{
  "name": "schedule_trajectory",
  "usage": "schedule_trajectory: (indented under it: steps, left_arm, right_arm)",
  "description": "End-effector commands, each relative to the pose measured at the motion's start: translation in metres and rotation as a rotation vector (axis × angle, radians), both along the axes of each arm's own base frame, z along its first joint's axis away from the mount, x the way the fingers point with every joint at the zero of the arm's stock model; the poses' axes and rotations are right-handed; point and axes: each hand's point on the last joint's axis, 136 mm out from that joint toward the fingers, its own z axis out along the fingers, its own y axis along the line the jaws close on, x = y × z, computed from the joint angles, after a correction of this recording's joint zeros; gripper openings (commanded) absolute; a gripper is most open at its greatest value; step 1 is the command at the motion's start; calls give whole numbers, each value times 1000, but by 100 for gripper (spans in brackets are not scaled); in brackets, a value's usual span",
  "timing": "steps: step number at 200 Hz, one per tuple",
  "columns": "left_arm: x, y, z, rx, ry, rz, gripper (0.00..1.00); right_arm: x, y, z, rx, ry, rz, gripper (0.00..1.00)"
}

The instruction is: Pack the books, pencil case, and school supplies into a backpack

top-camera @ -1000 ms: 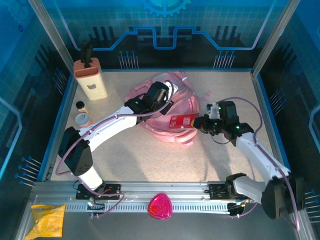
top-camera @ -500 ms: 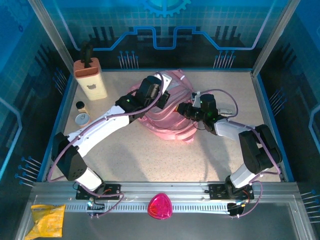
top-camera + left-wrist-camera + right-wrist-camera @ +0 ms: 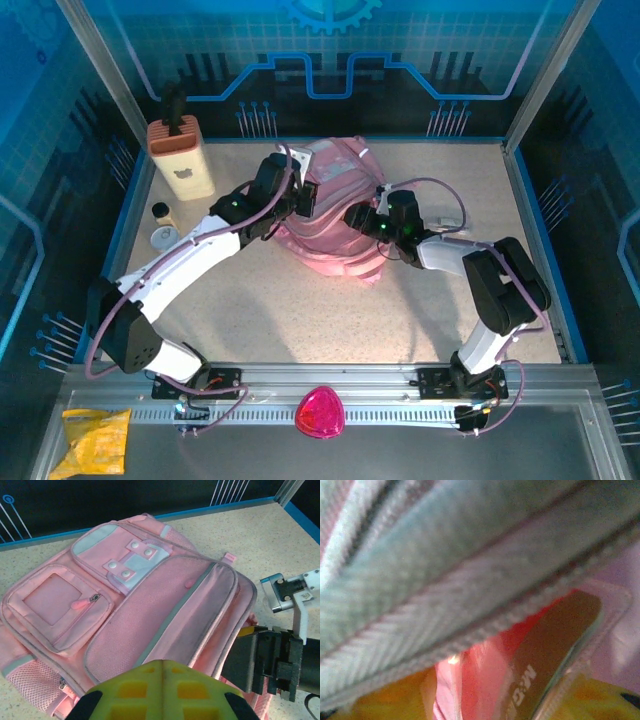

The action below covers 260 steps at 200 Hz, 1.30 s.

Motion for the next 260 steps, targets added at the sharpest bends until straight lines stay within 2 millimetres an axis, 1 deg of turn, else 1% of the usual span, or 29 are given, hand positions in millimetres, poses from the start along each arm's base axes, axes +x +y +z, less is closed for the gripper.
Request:
schedule_trajectory:
  steps: [1, 6, 12, 25, 41, 56, 67, 77, 92, 114, 121, 131, 141, 150, 161, 170, 182, 188, 206, 213, 225, 246, 251, 260]
  left_arm:
    - [-9, -1, -2, -51, 35, -8, 3]
    - [-9, -1, -2, -54, 36, -7, 3]
    - [-9, 0, -2, -57, 38, -6, 3]
    - [-11, 1, -1, -64, 36, -3, 3]
    - [-12, 2, 2, -82, 37, 5, 3]
    - [-15, 3, 4, -90, 34, 3, 4]
    - [-16, 6, 3, -89, 34, 7, 5]
    - [-16, 8, 2, -94, 38, 14, 5]
    - [-16, 11, 1, -97, 45, 20, 5]
    - [-18, 12, 0, -99, 53, 21, 6]
    - [-19, 13, -1, -100, 54, 22, 7]
    - [-20, 14, -2, -98, 55, 22, 7]
    - [-21, 14, -3, -103, 59, 22, 7]
    - [-22, 15, -6, -102, 68, 24, 7]
    - [-23, 21, -13, -98, 97, 60, 9]
    - [-24, 31, -24, -109, 141, 122, 13]
    - [-24, 43, -44, -177, 224, 204, 29]
    - [-23, 48, -56, -231, 270, 232, 32]
    - [-17, 60, -90, -405, 376, 314, 35]
    - [-16, 66, -104, -440, 409, 356, 36]
    - [-9, 74, -120, -491, 445, 416, 37]
    - [5, 78, -139, -548, 504, 468, 39]
    - [7, 77, -142, -557, 519, 472, 39]
    - [10, 68, -142, -575, 530, 441, 37]
  right_arm:
    - [-14, -4, 14, -90, -28, 10, 59]
    - [-17, -8, 14, -112, -20, 1, 60]
    - [-25, -14, 9, -145, 13, -5, 62]
    - [-34, -19, 8, -166, 30, -3, 66]
    - [-44, -32, -1, -223, 89, -36, 67]
    - [-53, -38, -3, -256, 98, -34, 68]
    - [-56, -39, -3, -256, 88, -35, 63]
    - [-55, -36, -2, -239, 77, -22, 58]
    - [-52, -29, -1, -229, 83, 4, 46]
    - [-44, -33, -11, -271, 114, -27, 32]
    - [-42, -30, -13, -271, 116, -22, 30]
    - [-38, -22, -12, -242, 100, 3, 28]
    - [-35, -14, -6, -206, 76, 30, 28]
    - [-35, -9, -1, -188, 64, 46, 30]
    - [-39, -10, 4, -195, 66, 43, 36]
    - [-44, -15, 8, -212, 78, 30, 44]
    - [-51, -22, 12, -230, 90, 16, 47]
    - [-56, -25, 13, -235, 92, 13, 48]
    - [-69, -28, 17, -230, 87, 36, 54]
    - [-74, -30, 18, -231, 87, 40, 54]
    - [-80, -34, 20, -239, 90, 40, 56]
    - [-86, -47, 17, -289, 115, 11, 60]
    - [-86, -50, 16, -295, 121, 3, 61]
    - [-84, -53, 13, -276, 139, 0, 63]
